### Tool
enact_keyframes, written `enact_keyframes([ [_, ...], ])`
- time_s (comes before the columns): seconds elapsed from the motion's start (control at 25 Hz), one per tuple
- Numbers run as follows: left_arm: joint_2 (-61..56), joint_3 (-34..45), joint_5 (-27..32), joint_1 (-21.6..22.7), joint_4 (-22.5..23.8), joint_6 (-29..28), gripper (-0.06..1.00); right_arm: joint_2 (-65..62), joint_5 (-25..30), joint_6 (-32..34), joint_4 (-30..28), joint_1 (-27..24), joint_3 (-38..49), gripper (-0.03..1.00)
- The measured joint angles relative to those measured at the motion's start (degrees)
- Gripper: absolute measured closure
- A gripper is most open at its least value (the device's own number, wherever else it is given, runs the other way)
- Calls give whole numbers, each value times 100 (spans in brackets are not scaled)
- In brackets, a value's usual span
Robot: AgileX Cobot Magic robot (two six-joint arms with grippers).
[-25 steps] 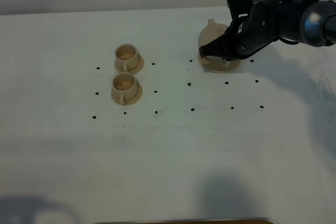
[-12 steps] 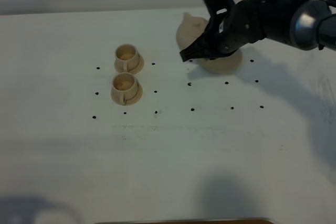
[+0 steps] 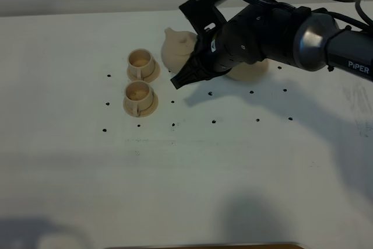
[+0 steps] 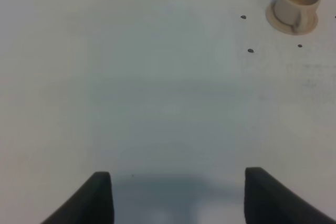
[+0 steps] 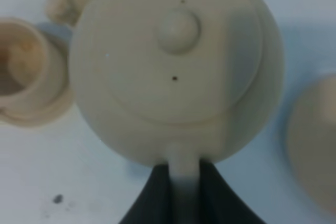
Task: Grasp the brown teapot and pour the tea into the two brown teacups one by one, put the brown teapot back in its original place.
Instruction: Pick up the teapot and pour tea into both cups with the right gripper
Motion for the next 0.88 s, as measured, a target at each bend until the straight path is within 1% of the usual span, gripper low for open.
enact_keyframes([
  [0.12, 0, 0, 0, 0, 0, 0, 35, 0, -26, 49, 51, 44, -37, 88],
  [0.24, 0, 0, 0, 0, 0, 0, 35, 0, -26, 207, 177, 51, -41, 88],
  [0.36, 0, 0, 0, 0, 0, 0, 35, 0, -52, 389, 171, 51, -41, 88],
  [0.88, 0, 0, 0, 0, 0, 0, 35, 20, -294, 404, -926, 296, -41, 88],
])
